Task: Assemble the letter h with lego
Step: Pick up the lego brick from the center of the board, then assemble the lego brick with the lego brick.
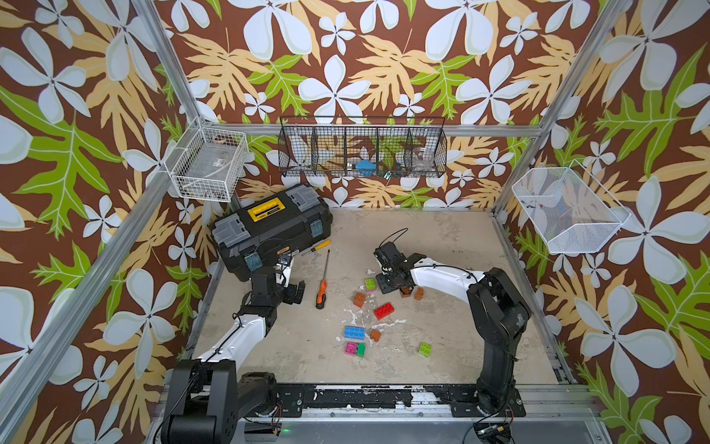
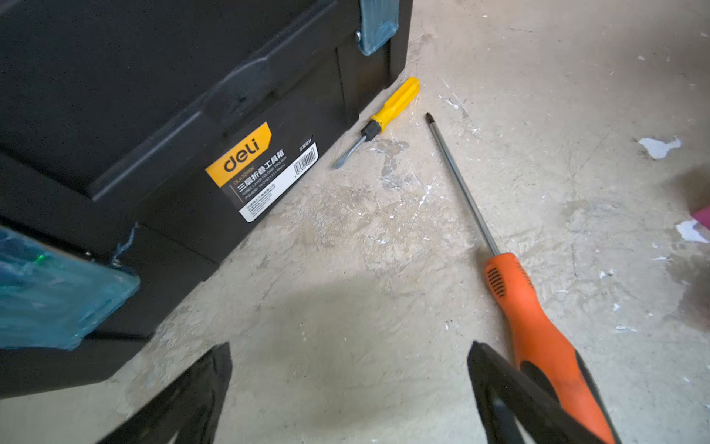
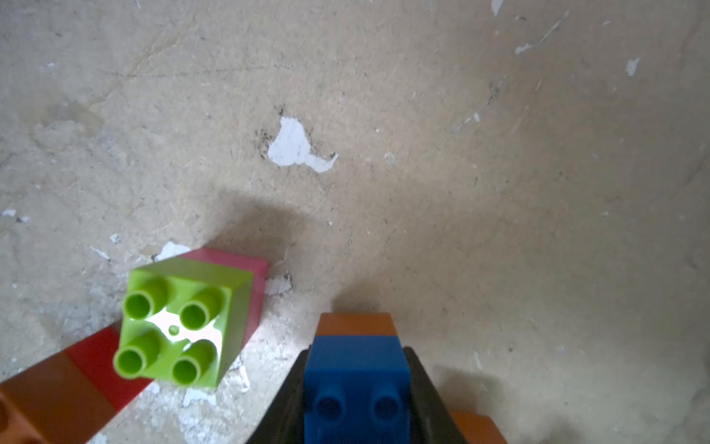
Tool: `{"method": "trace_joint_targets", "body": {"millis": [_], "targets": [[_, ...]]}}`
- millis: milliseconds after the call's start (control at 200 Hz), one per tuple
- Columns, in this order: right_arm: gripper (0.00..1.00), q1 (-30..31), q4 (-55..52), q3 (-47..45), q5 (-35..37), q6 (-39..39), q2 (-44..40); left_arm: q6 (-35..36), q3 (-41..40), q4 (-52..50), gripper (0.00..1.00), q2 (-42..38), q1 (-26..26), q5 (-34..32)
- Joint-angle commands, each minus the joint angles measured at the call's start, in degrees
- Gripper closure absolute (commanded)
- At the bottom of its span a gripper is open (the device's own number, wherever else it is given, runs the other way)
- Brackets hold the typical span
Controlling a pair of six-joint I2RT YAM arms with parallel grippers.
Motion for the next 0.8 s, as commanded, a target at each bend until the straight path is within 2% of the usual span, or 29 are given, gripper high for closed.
{"method": "trace_joint_targets", "body": {"millis": [0, 165, 300, 510, 796], "targets": [[0.71, 0.27, -1.06, -2.24, -1.44, 1.51, -3.58, -0.53, 0.74, 0.87, 0.00, 0.67, 0.25, -1.31], [0.71, 2.47, 0.59, -8.91, -3.60, 5.05, -12.17, -0.66, 0.40, 1.17, 0.00, 0.20, 0.34, -2.14], [0.71, 5.99, 4.26, -13.43, -3.79, 8.52, -16.00, -0.68, 0.48, 1.15, 0.00, 0.44, 0.42, -2.32], [0.71, 9.52, 7.93, -15.26, -3.46, 9.85, -15.11, -0.66, 0.83, 0.97, 0.00, 1.00, 0.42, -2.84], [0.71, 12.08, 5.59, -14.65, -0.16, 9.49, -12.89, -0.31, 0.92, 0.49, 0.00, 1.25, 0.51, -3.35]]}}
